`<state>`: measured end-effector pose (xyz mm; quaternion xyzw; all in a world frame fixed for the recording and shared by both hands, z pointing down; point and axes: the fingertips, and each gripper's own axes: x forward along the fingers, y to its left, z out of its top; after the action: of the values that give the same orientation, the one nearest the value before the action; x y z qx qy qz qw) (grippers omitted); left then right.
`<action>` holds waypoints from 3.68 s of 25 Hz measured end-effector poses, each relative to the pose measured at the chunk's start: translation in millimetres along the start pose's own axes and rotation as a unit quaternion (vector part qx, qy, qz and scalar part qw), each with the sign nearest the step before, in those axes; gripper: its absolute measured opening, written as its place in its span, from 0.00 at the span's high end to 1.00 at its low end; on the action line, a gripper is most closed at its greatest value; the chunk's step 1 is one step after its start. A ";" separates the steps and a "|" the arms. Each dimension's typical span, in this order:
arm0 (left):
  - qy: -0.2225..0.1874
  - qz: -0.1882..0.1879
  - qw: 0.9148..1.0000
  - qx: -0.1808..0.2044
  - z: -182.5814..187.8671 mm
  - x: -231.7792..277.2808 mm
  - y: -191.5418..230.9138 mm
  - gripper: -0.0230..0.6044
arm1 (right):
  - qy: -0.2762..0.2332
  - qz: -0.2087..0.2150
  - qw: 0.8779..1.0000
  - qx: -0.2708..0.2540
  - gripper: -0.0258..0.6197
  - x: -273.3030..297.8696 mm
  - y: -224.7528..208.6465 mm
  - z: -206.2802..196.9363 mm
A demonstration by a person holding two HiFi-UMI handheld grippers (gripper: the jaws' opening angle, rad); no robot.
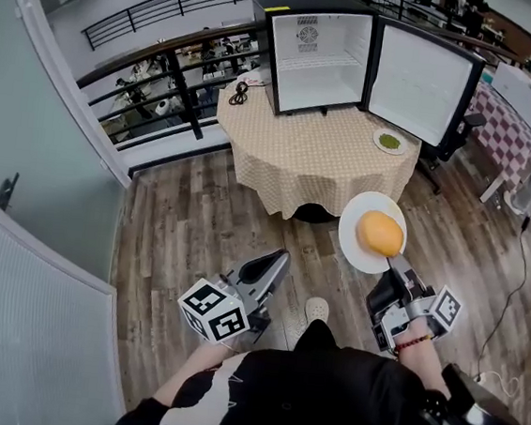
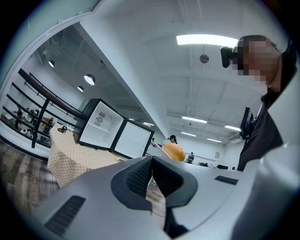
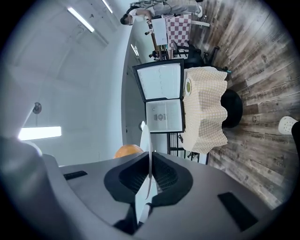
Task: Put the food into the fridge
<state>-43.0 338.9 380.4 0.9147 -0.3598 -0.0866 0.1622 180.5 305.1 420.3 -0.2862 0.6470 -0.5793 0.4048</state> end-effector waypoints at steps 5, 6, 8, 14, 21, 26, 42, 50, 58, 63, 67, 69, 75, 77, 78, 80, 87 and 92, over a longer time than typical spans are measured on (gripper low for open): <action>-0.012 0.010 1.000 0.001 20.1 25.2 30.9 0.94 | 0.007 0.002 1.000 -0.001 0.92 38.5 -5.0 18.9; -0.014 0.010 1.000 0.004 24.6 31.7 37.4 0.94 | 0.007 0.001 1.000 -0.002 0.92 47.3 -6.8 24.9; -0.017 0.010 1.000 0.011 33.2 46.0 50.2 0.94 | 0.006 0.002 1.000 -0.003 0.92 66.4 -7.8 37.8; -0.031 0.012 0.999 0.026 68.9 94.0 86.3 0.94 | 0.013 0.015 1.000 -0.012 0.92 127.6 0.6 76.6; -0.041 0.015 0.999 0.026 87.3 154.0 125.1 0.94 | 0.024 0.021 0.999 -0.018 0.92 186.7 1.3 123.6; -0.046 0.004 0.999 0.028 96.4 195.9 143.5 0.94 | 0.025 0.019 0.999 -0.025 0.92 215.4 -6.6 155.3; -0.056 0.033 0.998 0.018 103.7 247.9 208.8 0.94 | 0.058 0.012 0.998 -0.036 0.92 301.6 -35.7 203.5; -0.043 0.050 0.998 0.018 95.0 257.6 228.2 0.94 | 0.083 -0.006 0.995 -0.047 0.92 323.5 -51.8 206.2; -0.030 0.059 0.998 0.011 88.5 267.1 245.9 0.94 | 0.099 -0.010 0.994 -0.050 0.92 352.0 -59.5 207.1; -0.027 0.058 0.998 -0.014 85.3 278.5 261.9 0.94 | 0.097 -0.021 0.994 -0.046 0.92 359.5 -68.9 211.0; -0.023 0.056 0.998 -0.019 87.5 288.3 272.5 0.94 | 0.100 -0.022 0.993 -0.053 0.92 368.1 -69.2 215.2; -0.022 0.056 0.998 -0.020 90.0 293.7 279.5 0.94 | 0.104 -0.021 0.993 -0.054 0.92 375.2 -69.0 213.8; -0.020 0.043 0.999 -0.021 105.6 323.3 315.4 0.94 | 0.098 -0.030 0.993 -0.052 0.92 414.5 -80.2 224.7; -0.020 0.042 0.999 -0.018 110.3 329.0 324.6 0.94 | 0.093 -0.032 0.994 -0.055 0.92 426.4 -82.6 230.1; -0.020 0.043 0.999 -0.017 112.8 330.7 329.5 0.94 | 0.090 -0.032 0.994 -0.057 0.92 432.6 -83.3 232.8; -0.020 0.047 0.999 -0.018 118.9 333.0 341.2 0.94 | 0.085 -0.032 0.994 -0.059 0.92 447.5 -83.2 237.0; -0.031 0.041 0.999 -0.013 156.6 344.1 372.7 0.94 | 0.081 -0.030 0.994 -0.064 0.92 496.4 -72.0 240.9; -0.027 0.029 0.999 -0.012 165.5 353.6 384.9 0.94 | 0.081 -0.030 0.994 -0.069 0.92 518.2 -69.6 240.5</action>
<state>-74.4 -207.6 349.5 0.8993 -0.3893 -0.1106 0.1656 116.0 -266.0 388.8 -0.2850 0.7072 -0.5665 0.3126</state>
